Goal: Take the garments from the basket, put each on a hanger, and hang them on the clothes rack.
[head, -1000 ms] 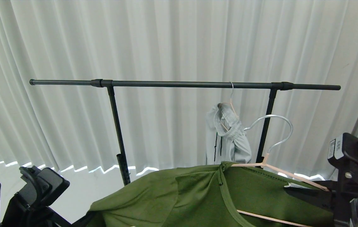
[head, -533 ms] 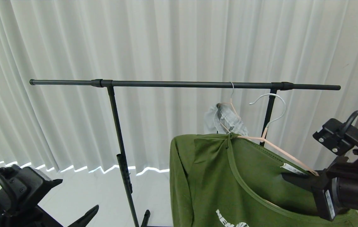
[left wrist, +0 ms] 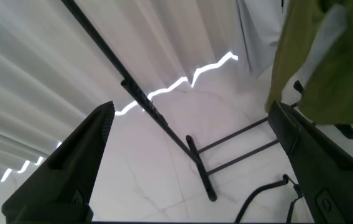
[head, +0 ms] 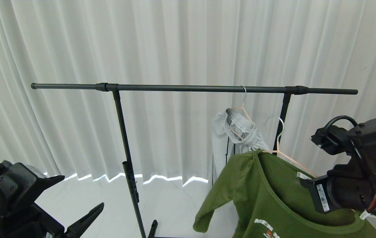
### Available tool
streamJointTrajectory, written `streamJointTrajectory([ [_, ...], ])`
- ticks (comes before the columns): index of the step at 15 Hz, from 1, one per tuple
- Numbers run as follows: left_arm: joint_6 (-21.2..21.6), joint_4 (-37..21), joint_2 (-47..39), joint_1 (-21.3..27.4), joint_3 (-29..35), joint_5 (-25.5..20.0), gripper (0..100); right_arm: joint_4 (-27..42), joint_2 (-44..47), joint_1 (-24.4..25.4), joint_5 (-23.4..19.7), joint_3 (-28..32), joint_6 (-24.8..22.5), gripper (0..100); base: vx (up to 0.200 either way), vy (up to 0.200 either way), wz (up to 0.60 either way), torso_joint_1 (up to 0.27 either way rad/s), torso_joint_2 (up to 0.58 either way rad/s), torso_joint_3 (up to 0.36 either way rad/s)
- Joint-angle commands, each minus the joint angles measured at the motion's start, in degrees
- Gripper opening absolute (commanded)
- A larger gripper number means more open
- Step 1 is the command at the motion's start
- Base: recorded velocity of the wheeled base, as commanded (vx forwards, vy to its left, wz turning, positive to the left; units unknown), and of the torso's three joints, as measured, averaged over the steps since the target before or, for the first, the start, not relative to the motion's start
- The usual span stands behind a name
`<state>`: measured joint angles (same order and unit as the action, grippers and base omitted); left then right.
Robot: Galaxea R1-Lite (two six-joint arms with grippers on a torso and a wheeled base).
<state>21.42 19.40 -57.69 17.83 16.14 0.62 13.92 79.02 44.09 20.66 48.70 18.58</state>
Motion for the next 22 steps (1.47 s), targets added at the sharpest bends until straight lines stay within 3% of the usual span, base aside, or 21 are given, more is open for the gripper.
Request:
streamJointTrajectory([
  [1, -0.1, 0.0, -0.1, -0.2, 0.6, 0.2, 100, 0.1, 0.9, 0.0, 2.0, 0.3, 0.1, 0, 0.000, 0.000, 0.00, 0.000, 0.00, 0.000],
  [7, 0.0, 0.0, -0.4, -0.2, 1.1, 0.3, 100, 0.1, 1.1, 0.1, 3.2, 0.4, -0.7, 0, 0.000, 0.000, 0.00, 0.000, 0.00, 0.000],
  [14, 0.0, 0.0, -0.4, -0.2, 0.9, 0.3, 100, 0.1, 1.0, 0.1, 3.2, 0.3, -0.7, 0, 0.000, 0.200, 0.00, 0.003, 0.00, 0.002],
  [22, 0.0, 0.0, -0.1, 0.4, -0.1, 0.3, 100, -1.5, 1.0, 0.1, 3.2, 0.6, -0.9, 0, 0.000, 0.000, 0.00, 0.000, 0.00, 0.000],
])
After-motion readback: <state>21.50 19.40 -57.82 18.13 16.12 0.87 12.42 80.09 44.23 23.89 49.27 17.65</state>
